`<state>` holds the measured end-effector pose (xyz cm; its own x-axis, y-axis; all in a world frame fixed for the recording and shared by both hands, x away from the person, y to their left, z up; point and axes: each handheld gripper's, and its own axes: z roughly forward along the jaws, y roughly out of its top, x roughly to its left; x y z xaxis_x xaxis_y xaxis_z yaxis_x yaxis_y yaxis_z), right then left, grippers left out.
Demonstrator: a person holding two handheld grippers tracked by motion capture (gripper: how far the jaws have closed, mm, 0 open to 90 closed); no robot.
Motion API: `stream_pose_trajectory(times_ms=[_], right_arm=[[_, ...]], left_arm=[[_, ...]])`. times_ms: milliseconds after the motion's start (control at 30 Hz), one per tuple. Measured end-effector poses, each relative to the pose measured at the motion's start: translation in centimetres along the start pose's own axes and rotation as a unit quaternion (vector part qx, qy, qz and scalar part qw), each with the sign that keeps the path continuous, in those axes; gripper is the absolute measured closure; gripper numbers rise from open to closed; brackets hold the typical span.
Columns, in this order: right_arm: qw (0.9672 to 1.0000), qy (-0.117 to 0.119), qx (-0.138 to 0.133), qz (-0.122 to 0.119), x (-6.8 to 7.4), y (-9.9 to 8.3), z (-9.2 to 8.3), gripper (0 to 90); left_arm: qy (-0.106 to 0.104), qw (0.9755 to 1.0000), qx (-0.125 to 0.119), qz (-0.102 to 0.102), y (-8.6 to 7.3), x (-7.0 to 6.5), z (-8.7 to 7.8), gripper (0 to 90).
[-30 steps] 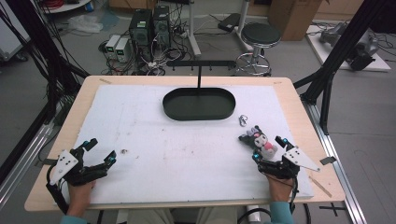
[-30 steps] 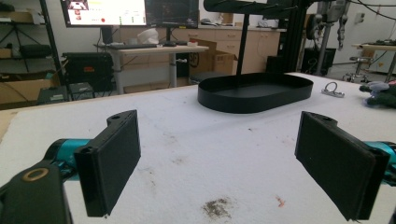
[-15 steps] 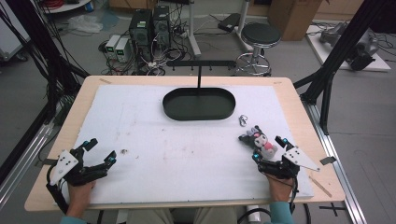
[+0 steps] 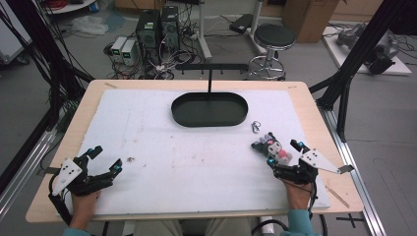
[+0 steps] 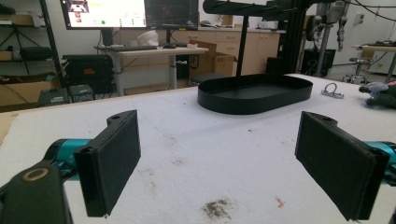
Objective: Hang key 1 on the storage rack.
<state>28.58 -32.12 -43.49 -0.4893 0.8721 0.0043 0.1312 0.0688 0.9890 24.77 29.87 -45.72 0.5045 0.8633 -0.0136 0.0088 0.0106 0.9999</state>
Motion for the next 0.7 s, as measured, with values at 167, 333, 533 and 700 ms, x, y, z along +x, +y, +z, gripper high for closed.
stream_pose_trajectory(times_ms=[167, 333, 533, 700], right_arm=[[0.9995, 0.007, 0.031, -0.005, -1.0, 2.4, -0.3, 0.7], [0.9970, 0.024, 0.072, -0.013, -2.1, 4.3, -0.3, 0.7], [0.9854, 0.046, 0.160, -0.036, -2.7, 5.5, 0.6, 0.8], [0.9734, 0.053, 0.218, -0.048, -3.0, 6.2, 1.4, 0.8]], left_arm=[[0.000, 1.0000, 0.000, 0.000, 0.0, 0.0, 0.0, 14.6], [0.001, 1.0000, -0.001, -0.002, 0.0, 0.0, 0.0, 14.6], [0.001, 1.0000, 0.000, -0.002, 0.0, 0.0, 0.1, 14.6], [0.001, 1.0000, 0.002, 0.000, 0.0, 0.0, 0.0, 14.6]])
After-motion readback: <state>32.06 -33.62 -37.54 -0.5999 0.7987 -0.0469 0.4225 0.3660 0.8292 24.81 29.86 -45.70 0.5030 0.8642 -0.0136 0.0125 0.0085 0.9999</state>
